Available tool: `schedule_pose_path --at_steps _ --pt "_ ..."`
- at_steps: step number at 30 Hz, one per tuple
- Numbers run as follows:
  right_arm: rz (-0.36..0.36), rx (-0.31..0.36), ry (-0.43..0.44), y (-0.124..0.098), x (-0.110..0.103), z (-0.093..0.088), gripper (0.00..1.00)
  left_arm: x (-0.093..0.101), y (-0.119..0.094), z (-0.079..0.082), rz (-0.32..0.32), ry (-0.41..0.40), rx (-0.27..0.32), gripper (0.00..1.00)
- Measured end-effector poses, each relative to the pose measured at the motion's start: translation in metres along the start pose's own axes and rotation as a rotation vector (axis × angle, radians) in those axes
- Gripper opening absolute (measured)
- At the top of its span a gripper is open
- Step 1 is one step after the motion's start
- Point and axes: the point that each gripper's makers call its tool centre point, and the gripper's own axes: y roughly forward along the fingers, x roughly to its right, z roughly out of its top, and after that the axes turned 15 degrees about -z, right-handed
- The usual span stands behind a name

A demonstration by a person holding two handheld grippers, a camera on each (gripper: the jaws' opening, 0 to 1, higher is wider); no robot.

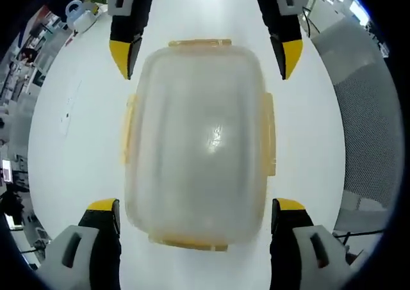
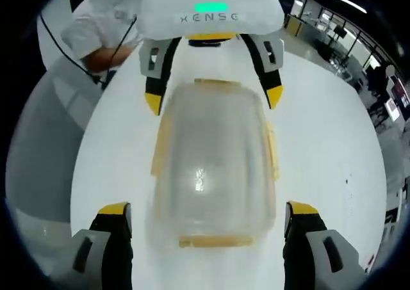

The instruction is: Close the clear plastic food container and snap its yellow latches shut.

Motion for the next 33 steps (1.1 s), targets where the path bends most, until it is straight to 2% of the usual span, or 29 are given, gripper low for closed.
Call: schedule_pose_path --at_steps 4,7,11,17,20,22,24,26,33 --pt "-0.015 0.004 0.038 -0.005 0.003 -0.006 1.00 0.000 -0.001 -0.010 0.012 -0.031 0.001 0.99" --pt "-0.032 0.004 0.055 -0.009 0.004 -0.012 1.00 0.002 -0.001 -0.013 0.016 -0.063 0.032 0.99" --pt "-0.054 0.032 0.138 -0.014 0.004 -0.012 1.00 0.008 -0.002 -0.015 0.026 -0.122 0.089 0.99" --pt "-0.100 0.062 0.221 -0.021 0.007 -0.014 1.00 0.013 -0.005 -0.027 0.048 -0.147 0.107 0.99" --pt "-0.123 0.083 0.262 -0.024 0.009 -0.013 1.00 0.011 -0.010 -0.028 0.062 -0.217 0.182 0.99" --pt "-0.140 0.105 0.285 -0.027 0.011 -0.011 1.00 0.012 -0.014 -0.026 0.049 -0.290 0.263 0.99" --pt "-0.145 0.111 0.303 -0.028 0.012 -0.011 1.00 0.011 -0.019 -0.023 0.061 -0.300 0.314 0.99" --pt "-0.142 0.119 0.341 -0.029 0.011 -0.010 1.00 0.009 -0.023 -0.029 0.078 -0.303 0.305 0.99" --pt "-0.177 0.183 0.435 -0.040 0.018 -0.001 1.00 0.015 -0.026 -0.034 0.067 -0.389 0.390 0.99"
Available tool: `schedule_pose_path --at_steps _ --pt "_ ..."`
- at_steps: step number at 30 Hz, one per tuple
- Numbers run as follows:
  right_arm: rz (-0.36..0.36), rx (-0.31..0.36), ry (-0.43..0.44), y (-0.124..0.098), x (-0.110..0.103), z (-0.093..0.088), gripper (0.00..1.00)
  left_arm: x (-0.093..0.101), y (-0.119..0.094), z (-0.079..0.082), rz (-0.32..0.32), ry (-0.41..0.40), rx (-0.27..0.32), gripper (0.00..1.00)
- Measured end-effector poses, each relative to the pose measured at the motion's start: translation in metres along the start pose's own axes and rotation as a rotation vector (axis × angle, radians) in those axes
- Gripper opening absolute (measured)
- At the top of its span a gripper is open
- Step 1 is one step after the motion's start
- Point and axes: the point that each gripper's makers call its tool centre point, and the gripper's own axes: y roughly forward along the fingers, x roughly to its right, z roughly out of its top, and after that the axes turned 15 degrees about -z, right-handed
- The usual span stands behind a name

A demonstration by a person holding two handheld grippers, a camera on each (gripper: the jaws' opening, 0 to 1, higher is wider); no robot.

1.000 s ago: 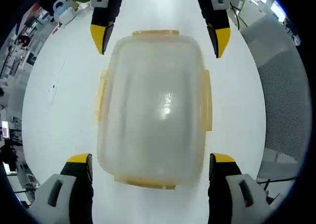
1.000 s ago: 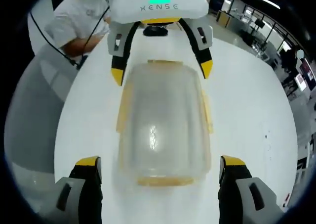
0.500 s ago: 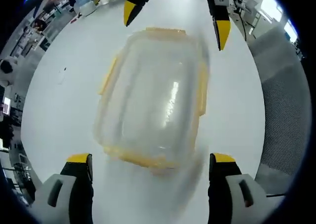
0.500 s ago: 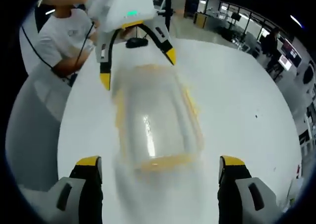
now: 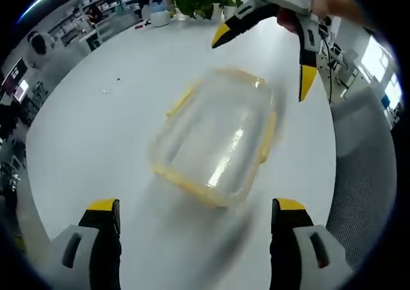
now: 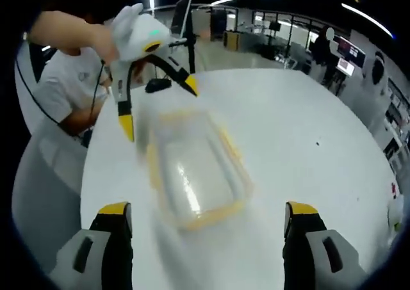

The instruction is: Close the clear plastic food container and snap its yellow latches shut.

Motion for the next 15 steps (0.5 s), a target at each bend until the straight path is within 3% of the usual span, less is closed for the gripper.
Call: schedule_pose_path --at_steps 8,15 --pt "-0.027 0.042 0.100 -0.010 0.000 -0.001 1.00 0.007 -0.004 -0.011 0.014 -0.074 0.080 0.99" --pt "-0.061 0.095 0.205 -0.021 0.000 -0.003 1.00 0.010 -0.009 -0.020 0.017 -0.203 0.187 0.99"
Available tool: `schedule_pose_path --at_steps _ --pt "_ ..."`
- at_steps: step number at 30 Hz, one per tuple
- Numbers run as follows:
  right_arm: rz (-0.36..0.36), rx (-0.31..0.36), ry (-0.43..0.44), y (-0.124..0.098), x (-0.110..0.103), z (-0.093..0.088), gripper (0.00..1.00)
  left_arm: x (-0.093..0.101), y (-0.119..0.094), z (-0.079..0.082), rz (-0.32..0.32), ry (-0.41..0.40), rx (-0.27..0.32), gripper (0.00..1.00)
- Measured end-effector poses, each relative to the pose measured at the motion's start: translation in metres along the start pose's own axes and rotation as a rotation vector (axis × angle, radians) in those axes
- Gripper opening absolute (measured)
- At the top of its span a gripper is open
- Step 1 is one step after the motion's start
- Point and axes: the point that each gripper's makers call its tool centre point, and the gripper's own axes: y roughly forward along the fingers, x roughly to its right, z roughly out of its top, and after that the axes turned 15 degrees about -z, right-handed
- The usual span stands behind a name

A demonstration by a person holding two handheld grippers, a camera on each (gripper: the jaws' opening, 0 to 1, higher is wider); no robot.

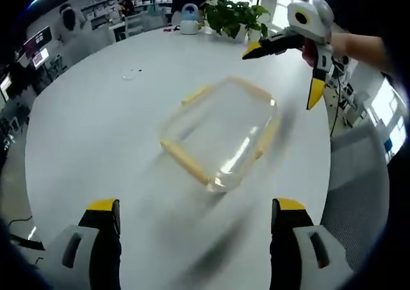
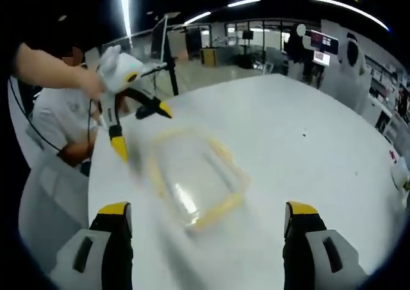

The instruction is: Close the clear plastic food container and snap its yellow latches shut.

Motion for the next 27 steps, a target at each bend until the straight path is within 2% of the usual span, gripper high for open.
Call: schedule_pose_path --at_steps 4,9,18,19,21,27 --pt "-0.016 0.001 0.040 -0.005 0.001 -0.006 1.00 -0.001 -0.004 -0.006 0.007 -0.027 0.035 0.99" --pt "-0.033 0.016 0.072 -0.012 0.002 -0.010 1.00 0.000 -0.011 -0.008 0.022 -0.087 0.114 0.99" --pt "-0.081 0.090 0.197 -0.025 0.008 -0.005 0.99 0.009 -0.019 -0.020 0.039 -0.160 0.194 0.99" --pt "-0.083 0.105 0.232 -0.027 0.008 -0.002 0.99 0.010 -0.020 -0.020 0.044 -0.182 0.220 0.99" --pt "-0.095 0.120 0.241 -0.031 0.009 -0.001 0.99 0.014 -0.022 -0.021 0.043 -0.227 0.262 0.99" --pt "-0.116 0.138 0.264 -0.037 0.009 -0.003 0.99 0.014 -0.027 -0.033 0.064 -0.259 0.293 0.98"
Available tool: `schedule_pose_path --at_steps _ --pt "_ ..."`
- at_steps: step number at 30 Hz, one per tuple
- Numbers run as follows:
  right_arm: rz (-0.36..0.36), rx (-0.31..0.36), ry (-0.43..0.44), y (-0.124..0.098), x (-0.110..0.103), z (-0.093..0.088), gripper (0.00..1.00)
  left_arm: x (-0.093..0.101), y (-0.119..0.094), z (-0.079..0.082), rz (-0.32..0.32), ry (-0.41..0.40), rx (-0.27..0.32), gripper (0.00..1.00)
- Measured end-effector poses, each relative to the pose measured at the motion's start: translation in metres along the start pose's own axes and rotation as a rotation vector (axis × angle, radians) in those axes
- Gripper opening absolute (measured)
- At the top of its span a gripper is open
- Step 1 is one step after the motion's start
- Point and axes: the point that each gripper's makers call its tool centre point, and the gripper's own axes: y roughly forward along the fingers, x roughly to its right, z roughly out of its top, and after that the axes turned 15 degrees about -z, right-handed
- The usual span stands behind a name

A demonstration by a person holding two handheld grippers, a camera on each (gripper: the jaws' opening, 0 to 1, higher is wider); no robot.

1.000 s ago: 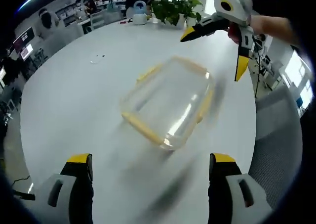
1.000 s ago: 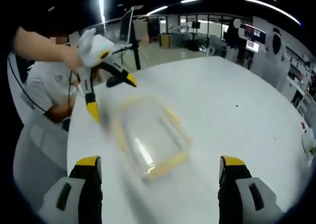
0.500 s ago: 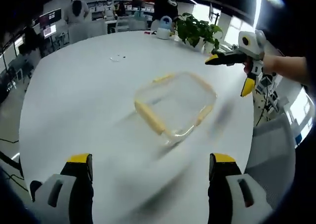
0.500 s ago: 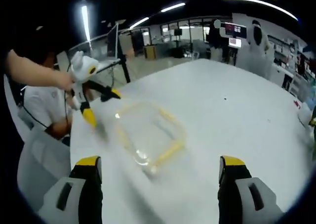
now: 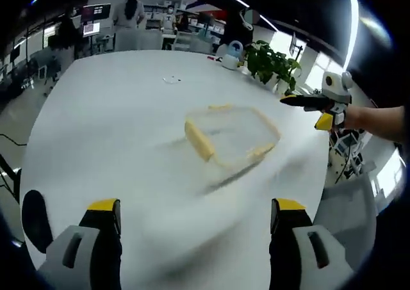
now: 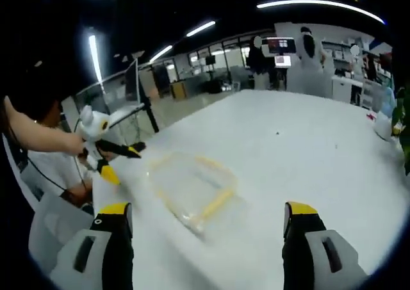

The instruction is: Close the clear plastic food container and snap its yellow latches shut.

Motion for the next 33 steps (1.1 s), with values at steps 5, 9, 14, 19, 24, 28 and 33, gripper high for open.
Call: schedule_pose_path --at_steps 5,9,14,19,24,28,33 --pt "-0.017 0.029 0.050 -0.007 0.000 0.001 1.00 0.000 -0.009 -0.002 0.008 -0.042 0.054 0.98" --pt "-0.028 0.043 0.072 -0.015 -0.002 -0.003 1.00 -0.001 -0.014 -0.010 0.015 -0.047 0.055 0.98" --pt "-0.047 0.060 0.099 -0.026 0.001 -0.008 1.00 0.001 -0.019 -0.017 0.019 -0.076 0.079 0.98" --pt "-0.062 0.069 0.118 -0.036 0.005 -0.009 1.00 0.011 -0.021 -0.018 0.010 -0.083 0.113 0.98" --pt "-0.082 0.090 0.148 -0.044 0.008 -0.013 1.00 0.011 -0.021 -0.023 0.015 -0.088 0.133 0.97" --pt "-0.099 0.108 0.190 -0.053 0.009 -0.020 1.00 0.016 -0.022 -0.028 0.016 -0.101 0.148 0.98" --pt "-0.109 0.114 0.219 -0.063 0.008 -0.029 1.00 0.021 -0.025 -0.030 0.019 -0.099 0.174 0.98"
